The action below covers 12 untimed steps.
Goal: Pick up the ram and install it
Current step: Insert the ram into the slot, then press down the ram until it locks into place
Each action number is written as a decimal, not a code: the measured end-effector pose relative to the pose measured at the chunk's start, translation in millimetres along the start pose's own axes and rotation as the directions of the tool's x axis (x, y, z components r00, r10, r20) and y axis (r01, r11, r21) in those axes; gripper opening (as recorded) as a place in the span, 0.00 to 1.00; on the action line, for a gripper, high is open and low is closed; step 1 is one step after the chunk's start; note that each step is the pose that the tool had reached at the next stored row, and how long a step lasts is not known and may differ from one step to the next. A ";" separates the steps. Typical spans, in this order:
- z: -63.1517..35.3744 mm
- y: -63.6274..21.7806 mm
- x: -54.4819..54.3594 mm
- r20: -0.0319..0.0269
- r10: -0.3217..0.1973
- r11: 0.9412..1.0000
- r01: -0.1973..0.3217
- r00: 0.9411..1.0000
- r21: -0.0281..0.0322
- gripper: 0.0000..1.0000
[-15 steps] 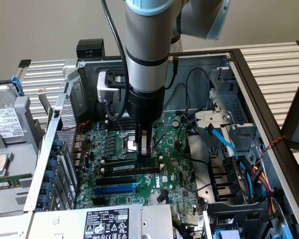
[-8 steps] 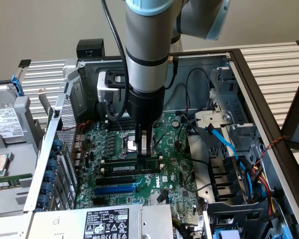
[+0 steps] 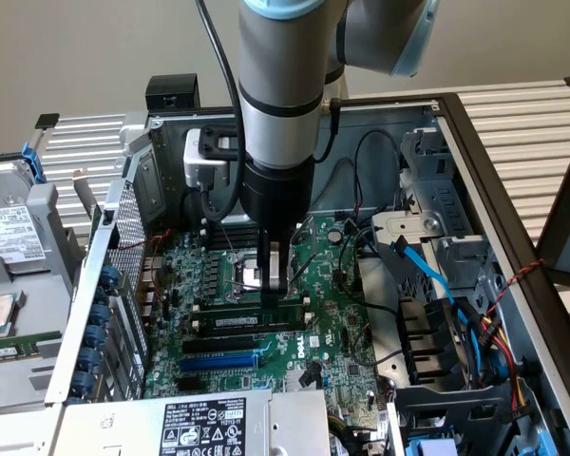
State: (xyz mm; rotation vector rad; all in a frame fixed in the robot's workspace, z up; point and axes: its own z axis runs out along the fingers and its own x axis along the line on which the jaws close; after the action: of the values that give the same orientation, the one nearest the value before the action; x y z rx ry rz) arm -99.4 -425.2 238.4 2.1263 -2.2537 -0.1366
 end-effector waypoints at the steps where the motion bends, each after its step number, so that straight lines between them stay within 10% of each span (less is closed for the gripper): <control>1: 0.0 0.0 0.0 0.000 0.000 1.000 0.000 1.000 0.000 0.20; 12: 0.0 0.0 0.0 0.000 0.000 1.000 0.000 1.000 0.000 0.20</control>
State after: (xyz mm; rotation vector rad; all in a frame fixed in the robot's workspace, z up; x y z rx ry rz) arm -99.3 -425.3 238.4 2.1264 -2.2536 -0.1366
